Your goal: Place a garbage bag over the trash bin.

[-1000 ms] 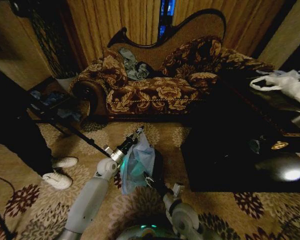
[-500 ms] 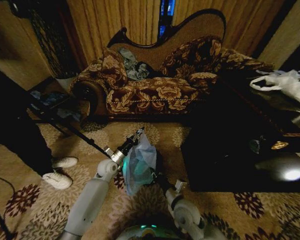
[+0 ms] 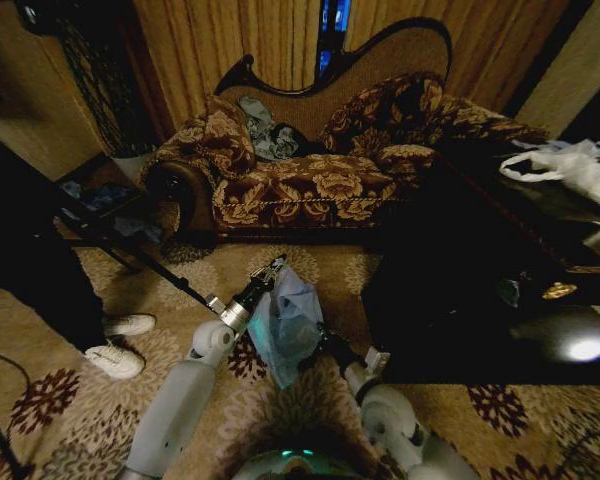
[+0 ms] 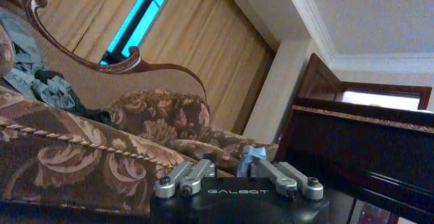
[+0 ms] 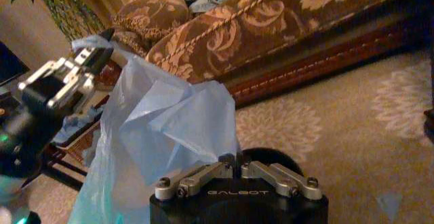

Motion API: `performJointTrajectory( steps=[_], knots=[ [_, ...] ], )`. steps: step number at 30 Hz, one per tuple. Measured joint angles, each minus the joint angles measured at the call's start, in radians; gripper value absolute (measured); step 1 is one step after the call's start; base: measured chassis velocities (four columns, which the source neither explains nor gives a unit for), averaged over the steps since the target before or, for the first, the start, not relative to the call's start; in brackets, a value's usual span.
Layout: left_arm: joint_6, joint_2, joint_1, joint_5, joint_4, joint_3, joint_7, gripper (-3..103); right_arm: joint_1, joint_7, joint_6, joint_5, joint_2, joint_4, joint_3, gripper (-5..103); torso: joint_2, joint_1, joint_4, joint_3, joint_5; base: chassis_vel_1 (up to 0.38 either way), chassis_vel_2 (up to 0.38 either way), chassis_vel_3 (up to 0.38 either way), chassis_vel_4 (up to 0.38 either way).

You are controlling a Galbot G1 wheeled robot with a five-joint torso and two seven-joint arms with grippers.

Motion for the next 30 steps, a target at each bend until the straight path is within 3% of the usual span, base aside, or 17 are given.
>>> performJointTrajectory(
  steps=[3,6,8,9,12,16,18,20,27,30],
  knots=[
    [0.002,0.005,0.017,0.000,-0.014,-0.004,-0.004,33,0.000,0.000,-0.002,0.000,-0.010,0.009,0.007,0,0.000,0.000,0.0000,0.000,0.0000,0.000,0.000,0.000,0.000],
    [0.006,0.018,0.052,0.000,-0.045,-0.013,-0.004,49,0.004,0.000,-0.003,0.005,-0.034,0.020,0.013,0,0.000,0.000,0.0000,0.000,0.0000,0.000,0.000,0.000,0.000],
    [0.006,0.020,0.057,0.000,-0.048,-0.014,-0.004,49,0.005,0.000,-0.003,0.005,-0.035,0.020,0.014,0,0.000,0.000,0.0000,0.000,0.0000,0.000,0.000,0.000,0.000],
    [0.007,0.025,0.088,0.000,-0.072,-0.019,-0.003,60,0.016,0.000,-0.003,0.008,-0.049,0.020,0.021,0,0.000,0.000,0.0001,0.000,0.0000,0.000,0.000,0.000,0.000],
    [0.007,0.025,0.117,0.000,-0.090,-0.025,0.000,66,0.034,0.000,-0.004,0.015,-0.064,0.019,0.024,0,0.000,0.000,0.0001,0.000,-0.0001,0.000,0.000,0.000,0.000],
    [0.007,0.021,0.167,0.005,-0.130,-0.031,0.011,87,0.072,-0.001,-0.007,0.049,-0.092,0.013,0.020,0,0.000,0.000,0.0001,0.000,0.0000,0.000,0.000,0.000,0.000],
    [0.007,0.019,0.176,0.007,-0.140,-0.031,0.012,87,0.079,-0.003,-0.008,0.059,-0.100,0.011,0.018,0,0.000,0.000,0.0002,0.000,0.0000,0.000,0.000,0.000,0.000],
    [0.008,0.016,0.184,0.010,-0.152,-0.032,0.012,97,0.091,-0.008,-0.011,0.071,-0.112,0.007,0.016,0,0.000,0.000,0.0001,0.000,0.0000,0.000,0.000,0.000,0.000],
    [0.008,0.012,0.176,0.012,-0.172,-0.036,-0.004,100,0.095,-0.021,-0.015,0.087,-0.135,0.009,0.016,0,0.000,0.000,0.0000,0.000,0.0000,0.000,0.000,0.000,0.000],
    [0.014,0.012,0.186,0.051,-0.179,-0.044,-0.047,100,0.085,-0.029,-0.015,0.091,-0.149,0.015,0.016,0,0.000,0.000,-0.0001,0.000,0.0000,0.000,0.000,0.000,0.000]
  ],
)
